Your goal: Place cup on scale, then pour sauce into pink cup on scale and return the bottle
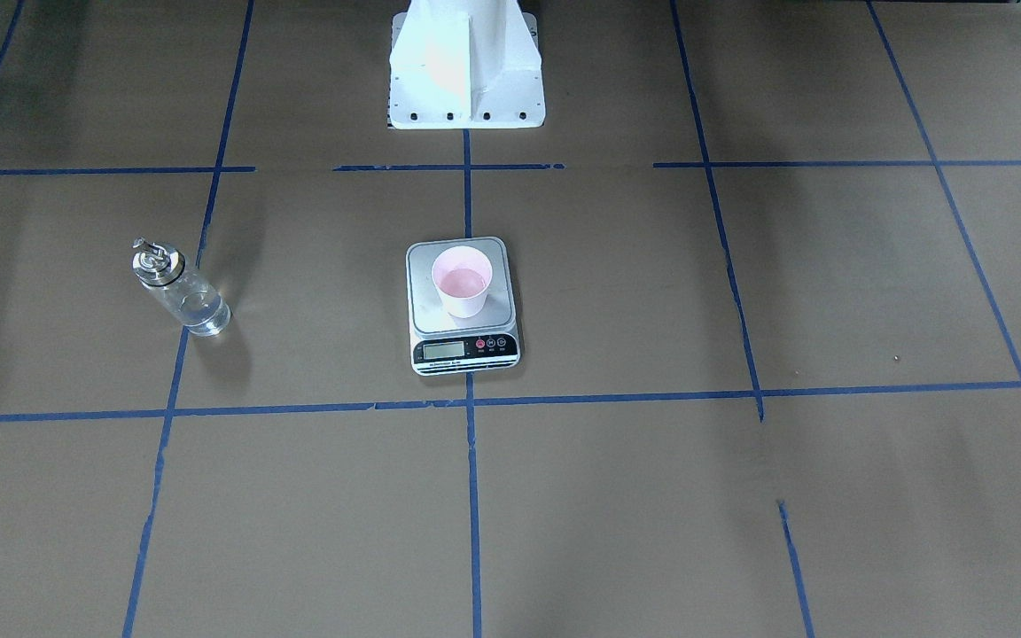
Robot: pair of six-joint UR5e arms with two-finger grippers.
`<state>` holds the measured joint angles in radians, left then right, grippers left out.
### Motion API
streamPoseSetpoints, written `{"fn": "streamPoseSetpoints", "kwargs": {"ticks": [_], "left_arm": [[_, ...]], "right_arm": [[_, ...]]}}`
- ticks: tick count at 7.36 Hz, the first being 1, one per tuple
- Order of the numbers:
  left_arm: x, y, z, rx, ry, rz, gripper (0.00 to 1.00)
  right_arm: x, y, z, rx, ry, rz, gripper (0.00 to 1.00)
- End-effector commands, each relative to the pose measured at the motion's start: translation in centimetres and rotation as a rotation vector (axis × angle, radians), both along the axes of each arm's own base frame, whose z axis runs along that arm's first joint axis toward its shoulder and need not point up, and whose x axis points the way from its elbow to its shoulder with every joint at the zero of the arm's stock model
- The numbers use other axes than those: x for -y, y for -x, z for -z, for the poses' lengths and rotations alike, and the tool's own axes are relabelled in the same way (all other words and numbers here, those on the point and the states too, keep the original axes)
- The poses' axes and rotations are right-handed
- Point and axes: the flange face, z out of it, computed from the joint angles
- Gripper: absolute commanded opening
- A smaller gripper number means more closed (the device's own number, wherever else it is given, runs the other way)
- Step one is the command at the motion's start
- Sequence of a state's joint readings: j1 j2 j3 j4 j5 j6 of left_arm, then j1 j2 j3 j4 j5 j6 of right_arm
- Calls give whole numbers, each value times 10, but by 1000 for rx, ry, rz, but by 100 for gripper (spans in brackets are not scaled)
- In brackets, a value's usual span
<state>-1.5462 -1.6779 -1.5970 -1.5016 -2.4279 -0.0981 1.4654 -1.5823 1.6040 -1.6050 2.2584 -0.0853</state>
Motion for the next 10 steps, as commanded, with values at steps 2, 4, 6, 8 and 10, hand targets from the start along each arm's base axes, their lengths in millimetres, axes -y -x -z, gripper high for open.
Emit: {"fn": "streamPoseSetpoints", "kwargs": {"ticks": [2,4,6,8,10], "left_arm": [[-54,-19,9,107,-43,-38,100],[-67,-3,-21,117,-162,-189,100],[-69,-4,-20,42,-114,-143,100],[-67,17,-24,47,-90,-82,100],[-63,23,-22,62,-1,36,100]], "right_arm": [[0,1,-2,-4,-4,8,100],[-3,1,-5,-6,-1,11,100],[-3,2,0,2,-5,8,100],[-3,3,4,32,-6,6,100],[-4,6,7,77,1,2,100]]}}
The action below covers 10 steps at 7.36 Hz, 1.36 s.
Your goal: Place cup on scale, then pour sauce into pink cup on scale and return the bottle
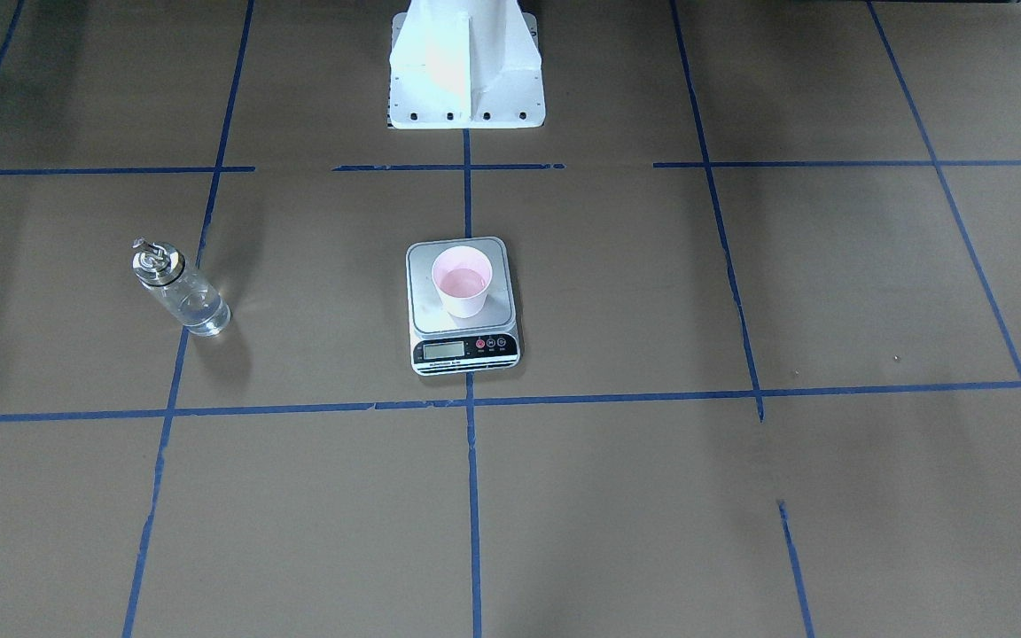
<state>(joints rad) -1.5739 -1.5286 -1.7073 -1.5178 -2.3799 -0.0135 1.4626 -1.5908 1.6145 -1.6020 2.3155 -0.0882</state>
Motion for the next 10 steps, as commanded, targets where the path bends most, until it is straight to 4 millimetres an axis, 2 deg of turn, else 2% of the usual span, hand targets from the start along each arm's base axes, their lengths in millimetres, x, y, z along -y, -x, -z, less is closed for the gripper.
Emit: {"fn": "streamPoseSetpoints", "kwargs": {"ticks": [1,2,3,5,10], "left_arm": [[3,6,-9,17,29,68,100],[3,6,-16,17,22,67,100],[9,5,-14,18,15,70,100],[19,4,-2,15,-19,64,100],[12,6,-8,22,-2,71,100]], "right_arm": [[0,1,0,16,5,-3,100],[0,1,-1,14,6,-1,100],[1,1,-2,12,11,-3,100],[2,2,-1,14,6,-1,100],[3,2,2,14,1,-2,100]]}}
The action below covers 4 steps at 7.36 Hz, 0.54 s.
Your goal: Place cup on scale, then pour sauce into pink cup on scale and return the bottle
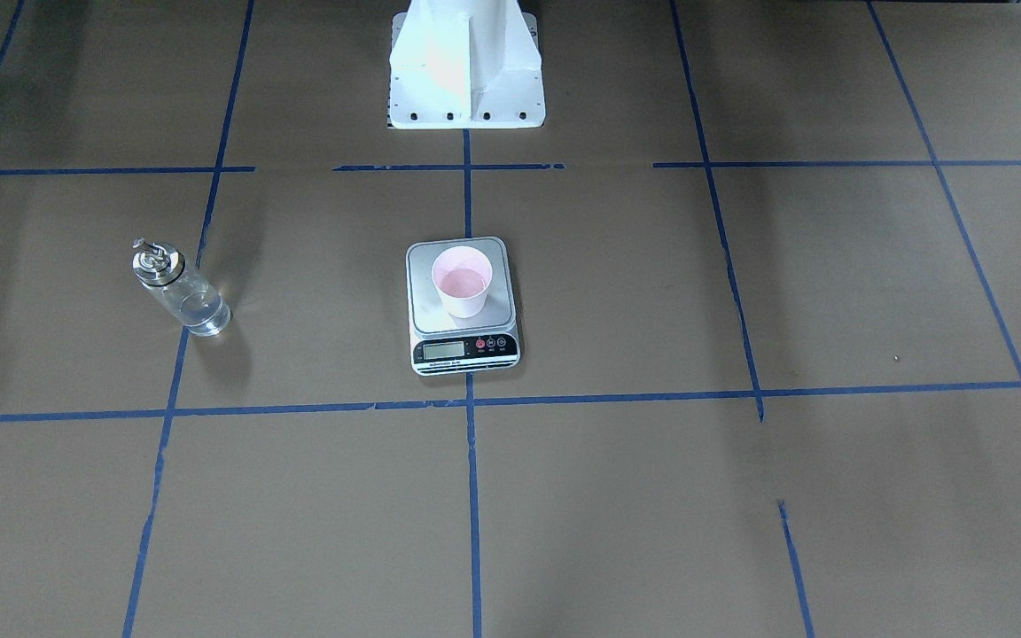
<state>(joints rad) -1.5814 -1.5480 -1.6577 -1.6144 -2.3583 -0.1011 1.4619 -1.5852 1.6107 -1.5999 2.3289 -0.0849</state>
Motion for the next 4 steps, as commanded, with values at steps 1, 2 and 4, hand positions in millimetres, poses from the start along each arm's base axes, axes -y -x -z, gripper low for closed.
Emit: {"fn": "streamPoseSetpoints", "kwargs": {"ticks": [1,2,4], "left_arm": [[0,1,-1,20,1,2,100],[3,3,1,46,-7,6,100],[5,3,3,45,-9,8,100]], "right_arm": [[0,0,0,1,-1,1,100],[0,0,0,1,0,0,100],[0,0,2,6,-2,1,100]]}}
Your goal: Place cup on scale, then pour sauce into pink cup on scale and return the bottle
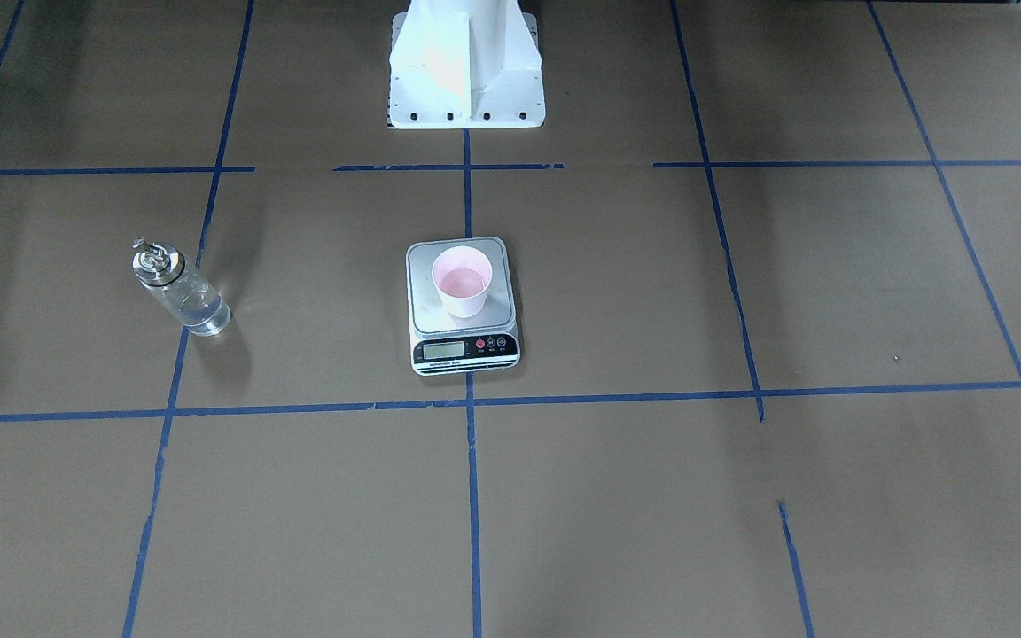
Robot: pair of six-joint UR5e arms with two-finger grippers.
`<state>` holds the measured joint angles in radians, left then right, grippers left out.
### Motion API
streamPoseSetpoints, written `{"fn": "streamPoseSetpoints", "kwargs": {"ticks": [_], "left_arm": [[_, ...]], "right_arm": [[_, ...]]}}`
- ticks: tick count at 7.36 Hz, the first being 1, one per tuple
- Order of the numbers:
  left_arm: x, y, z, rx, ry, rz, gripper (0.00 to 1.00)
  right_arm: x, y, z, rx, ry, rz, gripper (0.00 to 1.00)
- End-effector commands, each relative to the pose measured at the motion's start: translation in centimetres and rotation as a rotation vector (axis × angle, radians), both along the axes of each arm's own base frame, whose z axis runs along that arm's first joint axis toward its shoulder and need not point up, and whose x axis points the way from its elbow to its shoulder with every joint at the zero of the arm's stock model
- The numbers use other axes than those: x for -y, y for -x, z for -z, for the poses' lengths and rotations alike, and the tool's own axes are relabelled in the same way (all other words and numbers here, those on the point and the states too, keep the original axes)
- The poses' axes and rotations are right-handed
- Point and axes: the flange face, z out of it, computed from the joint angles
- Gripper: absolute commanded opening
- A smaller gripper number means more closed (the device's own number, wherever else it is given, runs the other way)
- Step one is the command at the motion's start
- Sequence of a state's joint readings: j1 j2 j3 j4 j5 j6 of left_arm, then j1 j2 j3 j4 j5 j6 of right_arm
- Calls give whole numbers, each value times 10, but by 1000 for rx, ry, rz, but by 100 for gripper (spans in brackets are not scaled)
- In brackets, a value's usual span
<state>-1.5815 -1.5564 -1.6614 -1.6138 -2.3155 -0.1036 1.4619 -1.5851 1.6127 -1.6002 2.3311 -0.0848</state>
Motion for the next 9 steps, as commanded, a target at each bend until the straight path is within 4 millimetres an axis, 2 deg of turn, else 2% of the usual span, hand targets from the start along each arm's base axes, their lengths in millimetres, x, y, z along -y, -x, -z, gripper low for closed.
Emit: {"fn": "streamPoseSetpoints", "kwargs": {"ticks": [1,3,4,9], "left_arm": [[-1,0,-1,4,3,1,100],[-2,-1,-8,-1,10,-3,100],[-2,-1,-5,-1,5,-4,100],[3,-2,-2,-7,8,-1,100]], "right_arm": [[4,1,8,7,-18,3,100],[-2,0,16,13,-34,3,100],[0,-1,-1,-1,-3,4,100],[3,0,-1,1,-2,3,100]]}}
